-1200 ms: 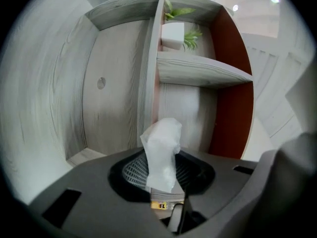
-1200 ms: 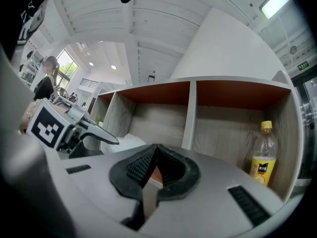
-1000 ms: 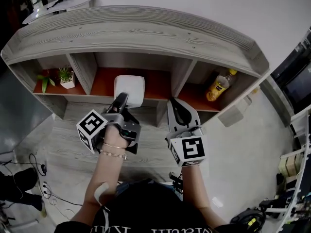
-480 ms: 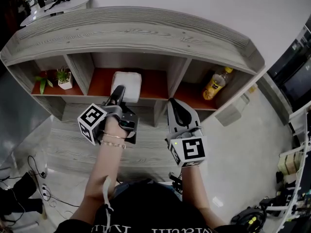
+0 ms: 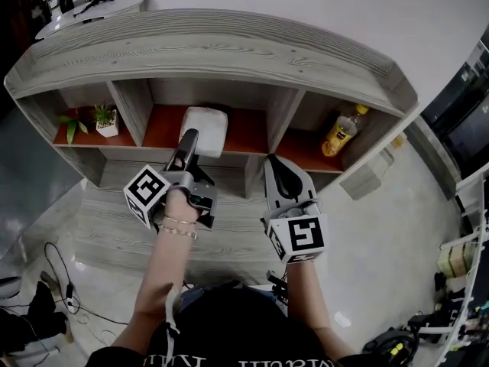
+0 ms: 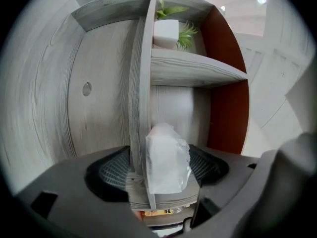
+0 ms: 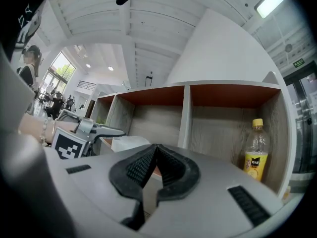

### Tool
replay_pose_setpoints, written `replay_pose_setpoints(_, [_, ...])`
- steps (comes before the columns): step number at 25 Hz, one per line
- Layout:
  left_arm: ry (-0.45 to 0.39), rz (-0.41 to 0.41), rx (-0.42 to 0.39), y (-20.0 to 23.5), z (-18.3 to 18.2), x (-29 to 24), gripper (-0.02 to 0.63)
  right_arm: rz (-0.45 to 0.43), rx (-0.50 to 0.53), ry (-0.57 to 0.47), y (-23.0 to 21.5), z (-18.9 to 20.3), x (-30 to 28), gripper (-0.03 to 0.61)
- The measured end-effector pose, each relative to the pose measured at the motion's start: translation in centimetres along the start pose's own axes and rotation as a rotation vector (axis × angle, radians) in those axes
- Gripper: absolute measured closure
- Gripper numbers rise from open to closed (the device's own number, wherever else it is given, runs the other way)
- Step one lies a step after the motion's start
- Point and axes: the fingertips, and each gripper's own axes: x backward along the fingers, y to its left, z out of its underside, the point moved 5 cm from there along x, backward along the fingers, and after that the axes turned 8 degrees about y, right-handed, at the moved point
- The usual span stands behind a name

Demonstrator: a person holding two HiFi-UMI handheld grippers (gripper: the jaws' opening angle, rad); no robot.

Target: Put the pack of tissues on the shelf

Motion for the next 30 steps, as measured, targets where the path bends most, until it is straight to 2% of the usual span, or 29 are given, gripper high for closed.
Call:
replay_pose_setpoints(5, [0.043, 0.03, -0.19, -1.5, 0.6, 1.6, 0.224, 0.0, 0.001, -0.002, 0.4, 0.1, 0.3, 0.561])
replay_pose_setpoints(8, [0.063, 0.025, -0.265, -1.3, 1.1, 2.3, 0.222, 0.006, -0.014, 0.0, 0.2, 0.3, 0.6, 0.561])
replay_pose_setpoints(15, [0.078, 0.007, -0.272, 0.1, 1.8, 3.6, 0.224, 0.004, -0.026, 0.015, 0.8, 0.8, 1.2, 0.561])
replay_pose_setpoints(25, [0.086, -0.072, -0.297, 2.1, 1.5, 3.9, 0.227, -0.022, -0.015, 0.032, 2.2, 1.0, 1.0, 0.561])
replay_pose_setpoints(30, [0.105, -0.095, -0.338, 2.4, 1.5, 3.2, 0.277, -0.032, 0.0, 0.037, 2.7, 0.9, 0.6, 0.561])
